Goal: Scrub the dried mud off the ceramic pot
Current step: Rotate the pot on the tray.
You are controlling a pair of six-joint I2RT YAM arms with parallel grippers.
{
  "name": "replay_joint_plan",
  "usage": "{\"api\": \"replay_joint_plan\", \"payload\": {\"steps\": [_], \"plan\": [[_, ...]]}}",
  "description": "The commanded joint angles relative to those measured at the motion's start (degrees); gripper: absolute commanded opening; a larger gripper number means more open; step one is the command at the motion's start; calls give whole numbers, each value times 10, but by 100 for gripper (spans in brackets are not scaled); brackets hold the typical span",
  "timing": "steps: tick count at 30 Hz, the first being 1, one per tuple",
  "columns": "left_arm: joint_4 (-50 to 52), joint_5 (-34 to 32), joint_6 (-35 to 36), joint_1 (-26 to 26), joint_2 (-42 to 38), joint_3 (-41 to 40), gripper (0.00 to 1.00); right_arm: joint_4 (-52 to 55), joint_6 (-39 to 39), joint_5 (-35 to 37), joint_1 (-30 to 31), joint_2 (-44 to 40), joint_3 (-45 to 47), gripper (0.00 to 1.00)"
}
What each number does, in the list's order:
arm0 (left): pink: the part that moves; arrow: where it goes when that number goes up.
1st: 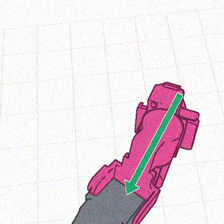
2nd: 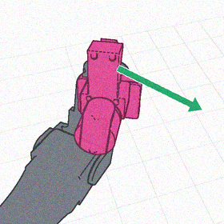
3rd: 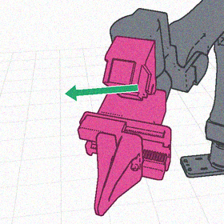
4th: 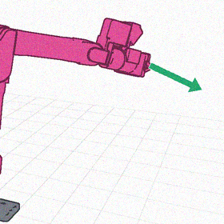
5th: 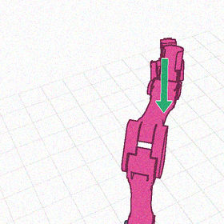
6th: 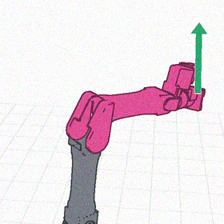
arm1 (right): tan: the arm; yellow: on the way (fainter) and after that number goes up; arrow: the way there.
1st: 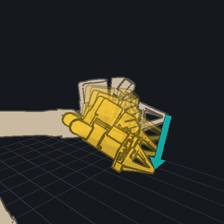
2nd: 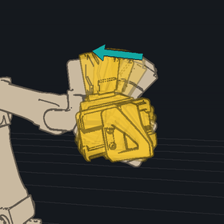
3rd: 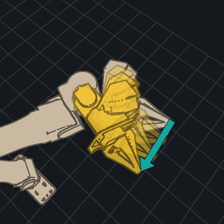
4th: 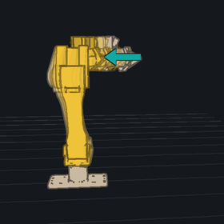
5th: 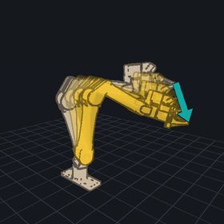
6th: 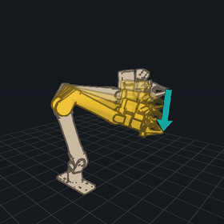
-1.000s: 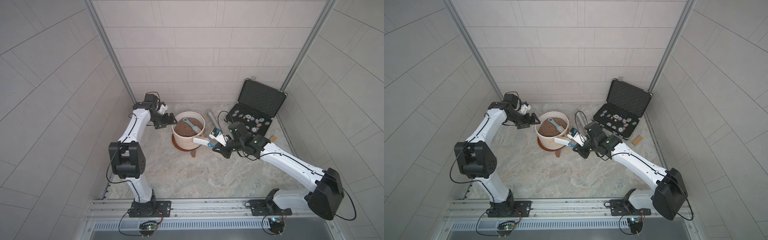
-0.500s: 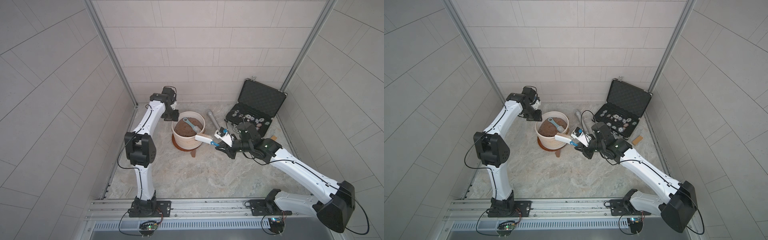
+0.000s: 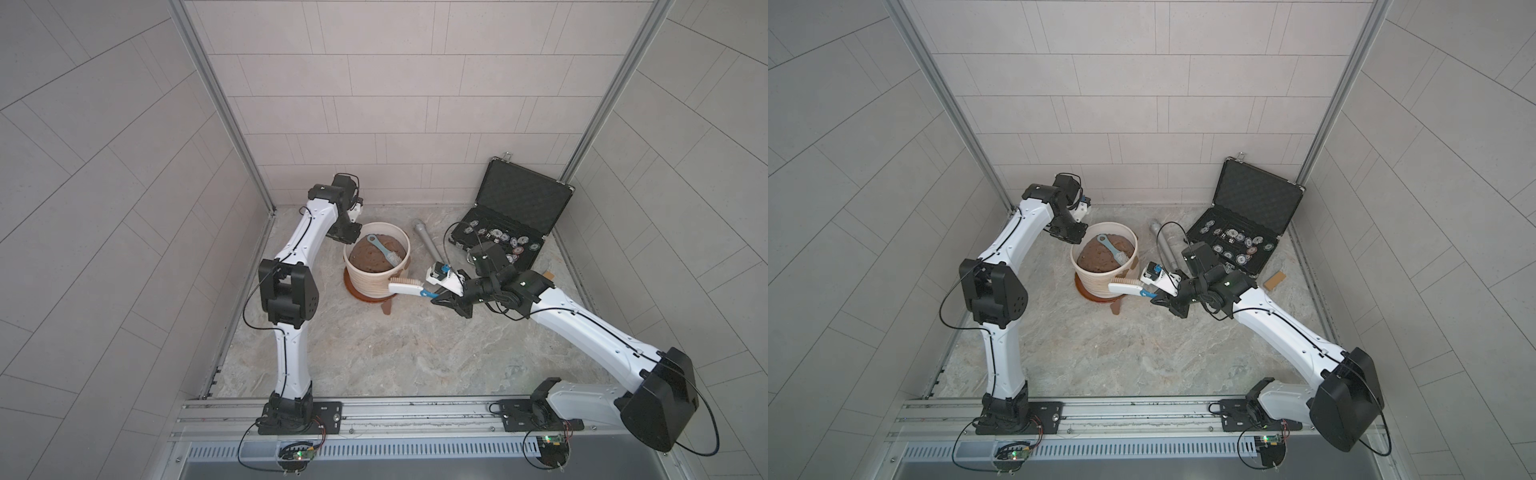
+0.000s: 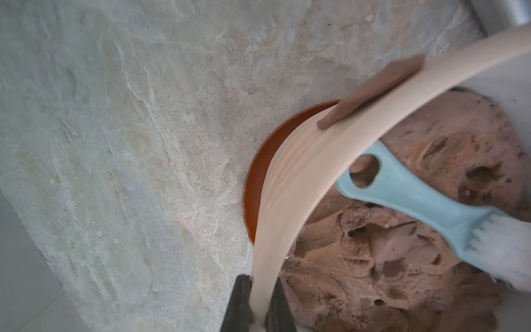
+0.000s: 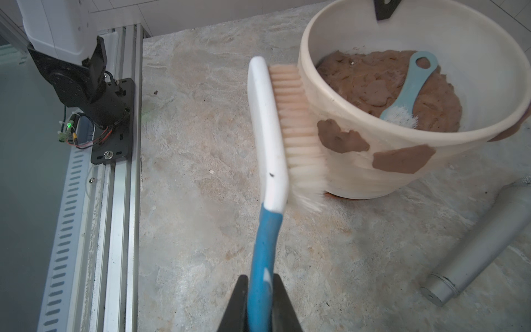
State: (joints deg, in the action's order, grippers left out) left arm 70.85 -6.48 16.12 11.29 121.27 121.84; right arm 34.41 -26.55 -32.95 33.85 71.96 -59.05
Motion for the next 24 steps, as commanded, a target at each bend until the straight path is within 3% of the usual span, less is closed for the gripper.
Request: {"api": "replay_joint_plan", "payload": {"steps": [1,7,14,22,24], "plan": [[-21,-2,105,15,46,16,0,13,-68,-23,0,2,-13,0],[-24,27,239,15,66,39,0,14,-106,-36,0,20,-17,0],[-51,74,399,13,52,12,0,39,-119,-33,2,69,-73,0],[-59,86,439,13,77,55,0,28,-91,-2,43,148,-125,0],[-67,82,420,9,80,67,7,18,-70,6,59,165,-136,0]]}}
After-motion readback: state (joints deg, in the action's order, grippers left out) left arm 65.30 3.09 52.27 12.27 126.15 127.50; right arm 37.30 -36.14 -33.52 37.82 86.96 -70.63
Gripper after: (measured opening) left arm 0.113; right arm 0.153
